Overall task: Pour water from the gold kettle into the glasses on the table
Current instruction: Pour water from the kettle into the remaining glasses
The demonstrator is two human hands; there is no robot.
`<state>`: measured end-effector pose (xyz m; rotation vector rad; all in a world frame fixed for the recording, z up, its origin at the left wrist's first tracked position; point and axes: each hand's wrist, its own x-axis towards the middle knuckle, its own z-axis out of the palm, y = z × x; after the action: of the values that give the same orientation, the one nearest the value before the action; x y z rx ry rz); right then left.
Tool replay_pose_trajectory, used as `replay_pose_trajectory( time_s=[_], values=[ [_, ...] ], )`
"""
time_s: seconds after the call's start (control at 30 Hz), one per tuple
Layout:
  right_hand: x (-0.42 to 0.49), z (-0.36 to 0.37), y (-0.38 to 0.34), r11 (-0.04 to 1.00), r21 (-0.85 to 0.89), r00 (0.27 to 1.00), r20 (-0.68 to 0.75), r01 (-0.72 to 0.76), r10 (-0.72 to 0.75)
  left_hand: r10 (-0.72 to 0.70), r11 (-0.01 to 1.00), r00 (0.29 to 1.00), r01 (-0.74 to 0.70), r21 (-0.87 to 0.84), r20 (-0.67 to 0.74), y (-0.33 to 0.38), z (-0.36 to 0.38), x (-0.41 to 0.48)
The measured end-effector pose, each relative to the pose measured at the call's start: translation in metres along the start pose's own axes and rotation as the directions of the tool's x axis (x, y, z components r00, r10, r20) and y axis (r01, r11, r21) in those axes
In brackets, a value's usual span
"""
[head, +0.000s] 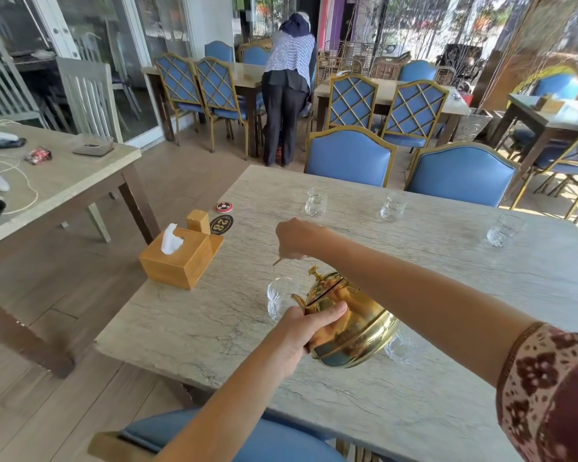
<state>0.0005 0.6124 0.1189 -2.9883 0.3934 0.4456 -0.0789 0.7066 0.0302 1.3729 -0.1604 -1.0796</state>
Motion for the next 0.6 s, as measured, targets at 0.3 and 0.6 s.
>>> replay_pose_trajectory(
  time_s=[0.3, 0.6],
  values=[
    [0.002, 0.0008, -0.007, 1.0, -0.003, 0.999, 0.024, -0.02, 0.021, -0.015, 1.0, 1.0, 0.015, 0.003, -0.018, -0.0023, -0.0054, -0.0007],
    [-0.002, -0.0025, -0.0008, 1.0, 0.008, 1.0, 0.014, 0.0, 0.0, 0.012, 1.0, 1.0, -0.012, 0.007, 0.016, -0.003, -0.0066, 0.0009]
  ],
)
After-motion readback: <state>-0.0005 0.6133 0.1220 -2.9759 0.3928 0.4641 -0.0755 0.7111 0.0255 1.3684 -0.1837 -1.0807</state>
